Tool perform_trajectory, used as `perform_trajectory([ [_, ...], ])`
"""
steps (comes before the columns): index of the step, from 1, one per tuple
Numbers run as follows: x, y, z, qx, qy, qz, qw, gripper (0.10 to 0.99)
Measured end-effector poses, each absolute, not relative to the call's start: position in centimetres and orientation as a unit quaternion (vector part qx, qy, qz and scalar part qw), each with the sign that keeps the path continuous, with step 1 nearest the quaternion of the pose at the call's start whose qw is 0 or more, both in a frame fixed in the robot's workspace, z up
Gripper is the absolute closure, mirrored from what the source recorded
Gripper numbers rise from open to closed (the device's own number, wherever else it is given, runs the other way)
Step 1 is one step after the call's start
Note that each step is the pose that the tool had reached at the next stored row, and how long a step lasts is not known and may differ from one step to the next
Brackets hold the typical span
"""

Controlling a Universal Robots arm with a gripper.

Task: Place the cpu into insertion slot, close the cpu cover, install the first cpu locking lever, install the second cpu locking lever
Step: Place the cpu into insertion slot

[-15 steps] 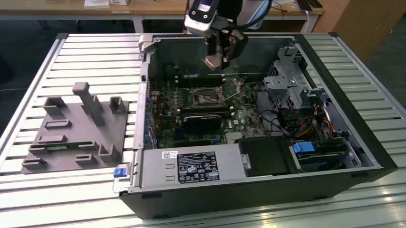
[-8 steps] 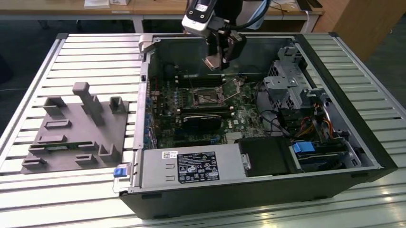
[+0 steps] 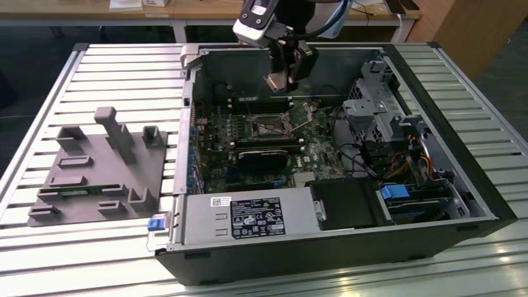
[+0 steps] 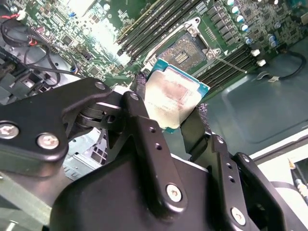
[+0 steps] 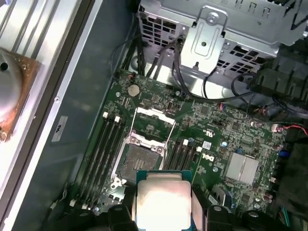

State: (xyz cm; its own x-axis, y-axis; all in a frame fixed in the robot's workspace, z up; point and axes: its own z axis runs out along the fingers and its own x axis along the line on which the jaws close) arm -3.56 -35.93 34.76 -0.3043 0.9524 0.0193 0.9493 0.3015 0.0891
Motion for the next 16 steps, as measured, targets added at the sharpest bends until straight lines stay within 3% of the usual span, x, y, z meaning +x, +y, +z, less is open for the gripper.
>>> perform_trajectory([
  [16, -3.56, -35.82, 34.43, 0.652, 0.757, 0.039, 0.021, 0.545],
])
